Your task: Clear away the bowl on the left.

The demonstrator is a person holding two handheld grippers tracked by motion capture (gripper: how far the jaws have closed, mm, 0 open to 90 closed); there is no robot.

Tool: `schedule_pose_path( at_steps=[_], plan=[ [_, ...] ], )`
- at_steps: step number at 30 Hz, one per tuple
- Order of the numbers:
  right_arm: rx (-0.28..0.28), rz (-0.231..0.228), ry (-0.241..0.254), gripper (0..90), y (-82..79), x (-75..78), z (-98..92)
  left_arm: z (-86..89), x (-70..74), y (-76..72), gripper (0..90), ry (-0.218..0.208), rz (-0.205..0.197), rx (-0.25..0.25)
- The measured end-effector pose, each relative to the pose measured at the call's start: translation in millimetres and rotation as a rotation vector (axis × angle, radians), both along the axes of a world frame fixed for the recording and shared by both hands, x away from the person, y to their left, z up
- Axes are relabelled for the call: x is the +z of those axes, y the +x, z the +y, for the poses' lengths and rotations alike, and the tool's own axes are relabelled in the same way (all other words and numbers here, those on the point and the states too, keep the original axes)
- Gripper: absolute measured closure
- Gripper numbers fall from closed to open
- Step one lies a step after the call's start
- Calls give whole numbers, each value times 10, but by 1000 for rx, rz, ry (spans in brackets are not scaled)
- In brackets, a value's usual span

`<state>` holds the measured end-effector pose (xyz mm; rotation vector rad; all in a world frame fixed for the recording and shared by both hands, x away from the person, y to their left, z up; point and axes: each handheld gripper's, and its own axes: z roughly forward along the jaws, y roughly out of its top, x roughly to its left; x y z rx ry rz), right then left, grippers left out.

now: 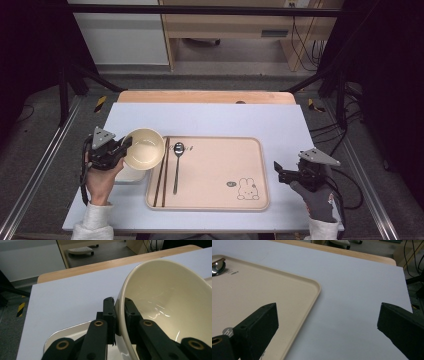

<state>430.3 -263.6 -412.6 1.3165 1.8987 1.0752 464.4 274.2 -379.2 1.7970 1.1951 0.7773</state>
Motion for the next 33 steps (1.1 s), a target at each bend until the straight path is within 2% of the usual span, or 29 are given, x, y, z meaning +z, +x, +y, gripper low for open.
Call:
schedule_pose_path(
  at_steps=[23, 33],
  plan=[
    [0, -8, -4, 36, 1, 2, -6, -555, -12, 27, 825, 61, 7, -130],
    [0, -12, 1, 37, -10, 18, -14, -769, 25, 71, 824, 65, 3, -172]
  ],
)
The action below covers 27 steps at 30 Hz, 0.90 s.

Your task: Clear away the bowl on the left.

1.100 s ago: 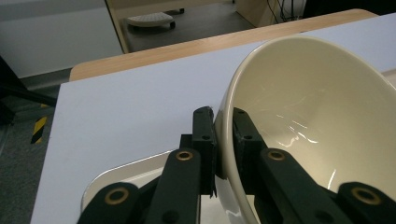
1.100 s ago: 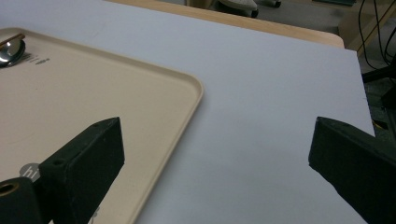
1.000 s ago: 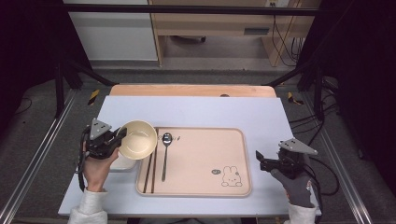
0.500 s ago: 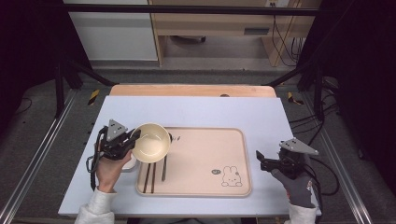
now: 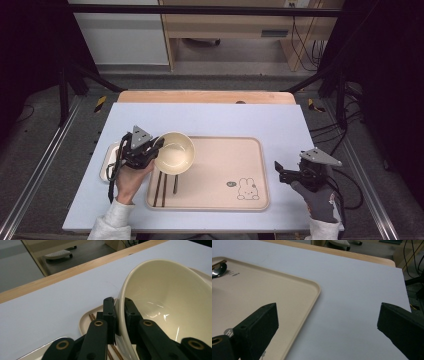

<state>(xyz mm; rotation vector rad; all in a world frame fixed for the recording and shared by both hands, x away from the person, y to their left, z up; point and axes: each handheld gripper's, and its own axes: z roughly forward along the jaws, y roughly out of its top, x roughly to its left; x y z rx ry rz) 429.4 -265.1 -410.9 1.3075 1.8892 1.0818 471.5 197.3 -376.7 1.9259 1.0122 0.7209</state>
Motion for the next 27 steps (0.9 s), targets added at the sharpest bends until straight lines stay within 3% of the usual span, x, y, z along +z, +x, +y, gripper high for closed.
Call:
schedule_pose_path(
  at_steps=[12, 27],
  plan=[
    [0, 0, 4, 37, -6, 8, 1, -192, 37, 161, 825, -9, 11, -8],
    [0, 2, 1, 37, -5, 6, 4, -467, -104, 415, 825, -12, 60, -13]
  ],
)
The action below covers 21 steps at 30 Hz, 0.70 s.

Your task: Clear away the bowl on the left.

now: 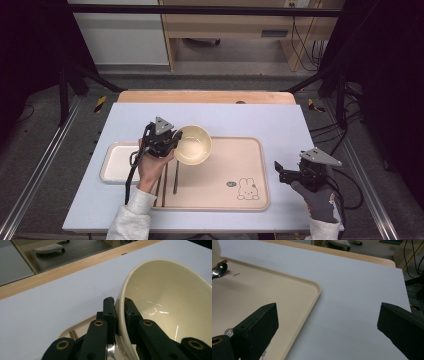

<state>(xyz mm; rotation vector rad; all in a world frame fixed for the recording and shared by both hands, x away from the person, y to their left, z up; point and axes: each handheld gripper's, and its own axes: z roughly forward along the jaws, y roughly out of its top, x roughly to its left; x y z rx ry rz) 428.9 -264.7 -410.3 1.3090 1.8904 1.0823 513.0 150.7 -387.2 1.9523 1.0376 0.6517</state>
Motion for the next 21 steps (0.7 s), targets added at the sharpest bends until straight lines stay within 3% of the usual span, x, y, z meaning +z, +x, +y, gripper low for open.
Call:
schedule_pose_path(
  at_steps=[4, 21],
  plan=[
    [0, -2, 1, 37, -1, 3, -5, -71, -65, 81, 825, 27, 22, 4],
    [0, -1, 4, 36, -3, 4, -7, -250, -297, 312, 824, 26, 85, 17]
  ],
)
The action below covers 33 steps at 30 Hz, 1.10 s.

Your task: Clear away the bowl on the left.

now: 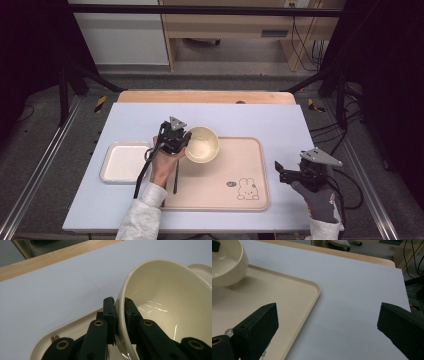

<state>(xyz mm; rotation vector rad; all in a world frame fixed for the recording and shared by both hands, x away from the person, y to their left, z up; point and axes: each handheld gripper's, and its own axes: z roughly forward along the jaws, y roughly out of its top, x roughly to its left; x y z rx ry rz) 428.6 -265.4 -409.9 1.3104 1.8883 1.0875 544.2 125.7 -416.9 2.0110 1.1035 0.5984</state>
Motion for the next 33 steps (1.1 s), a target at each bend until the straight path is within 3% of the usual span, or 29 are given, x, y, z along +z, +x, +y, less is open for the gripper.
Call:
schedule_pose_path(
  at_steps=[13, 15, 29, 33],
  plan=[
    [-2, -4, -1, 36, -4, 6, -13, -51, -136, 118, 824, 9, 36, 12],
    [-1, -4, 3, 36, -6, 10, -16, -36, -153, 140, 824, -15, 42, 15],
    [-4, -4, 5, 36, -11, 13, -14, 52, -285, 275, 810, 20, 111, 42],
    [-4, -4, 5, 36, -11, 13, -15, 58, -295, 283, 805, 19, 109, 42]
  ],
)
